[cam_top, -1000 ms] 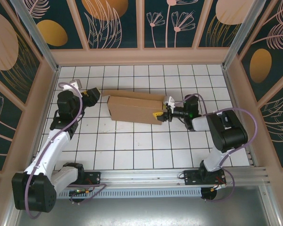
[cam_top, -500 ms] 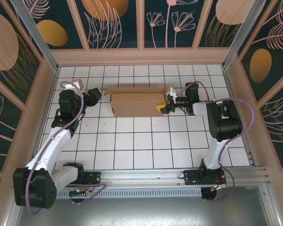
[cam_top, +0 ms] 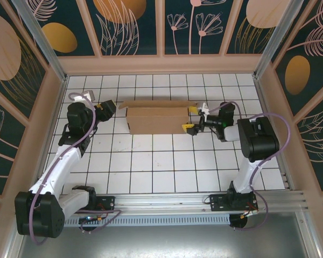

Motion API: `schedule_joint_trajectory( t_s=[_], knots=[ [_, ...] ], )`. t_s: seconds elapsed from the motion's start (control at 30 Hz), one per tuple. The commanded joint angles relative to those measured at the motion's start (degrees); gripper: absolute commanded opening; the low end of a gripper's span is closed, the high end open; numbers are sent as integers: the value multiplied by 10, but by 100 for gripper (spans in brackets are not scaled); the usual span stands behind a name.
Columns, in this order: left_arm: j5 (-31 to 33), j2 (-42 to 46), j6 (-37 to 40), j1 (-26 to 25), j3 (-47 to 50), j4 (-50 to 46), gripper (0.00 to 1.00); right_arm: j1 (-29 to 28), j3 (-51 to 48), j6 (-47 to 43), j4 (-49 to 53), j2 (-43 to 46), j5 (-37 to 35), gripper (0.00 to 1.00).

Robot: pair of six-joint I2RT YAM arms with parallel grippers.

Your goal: Fold the paper box

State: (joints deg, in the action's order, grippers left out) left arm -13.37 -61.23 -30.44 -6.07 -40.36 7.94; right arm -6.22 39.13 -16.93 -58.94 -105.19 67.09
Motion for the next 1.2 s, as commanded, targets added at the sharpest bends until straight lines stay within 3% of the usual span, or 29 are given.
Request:
schedule_joint_trajectory(
  t_s=[0.0,0.3,0.47,0.57,0.67,0.77,0.83,0.93,0.97,1.07,1.13,1.17],
  knots=[
    [4,9,11,-2,-23,14,67,15,-14,97,-143,32,8,99],
    [10,25,25,-1,-24,4,67,31,-40,93,-133,82,-27,99],
    [37,33,51,-2,-34,2,67,44,-58,211,-227,129,-76,99],
    [48,27,61,-2,-49,13,67,35,-59,245,-191,204,-128,99],
    [16,21,80,-17,-58,44,67,0,-38,207,-39,301,-204,99],
    [26,20,196,-70,-73,37,68,-74,41,126,237,377,-342,99],
    [35,13,286,-91,-96,-4,68,-125,104,105,389,391,-477,99],
    [-17,2,408,-91,-132,-89,70,-187,232,138,634,356,-673,99],
    [-30,2,433,-91,-141,-108,70,-185,285,173,723,335,-687,99],
    [-52,-9,474,-91,-158,-137,69,-178,363,186,846,302,-607,99],
    [-63,-43,486,-91,-197,-165,67,-142,312,242,779,334,-521,99],
    [-65,-62,492,-91,-218,-183,66,-109,281,265,721,352,-422,99]
  ],
)
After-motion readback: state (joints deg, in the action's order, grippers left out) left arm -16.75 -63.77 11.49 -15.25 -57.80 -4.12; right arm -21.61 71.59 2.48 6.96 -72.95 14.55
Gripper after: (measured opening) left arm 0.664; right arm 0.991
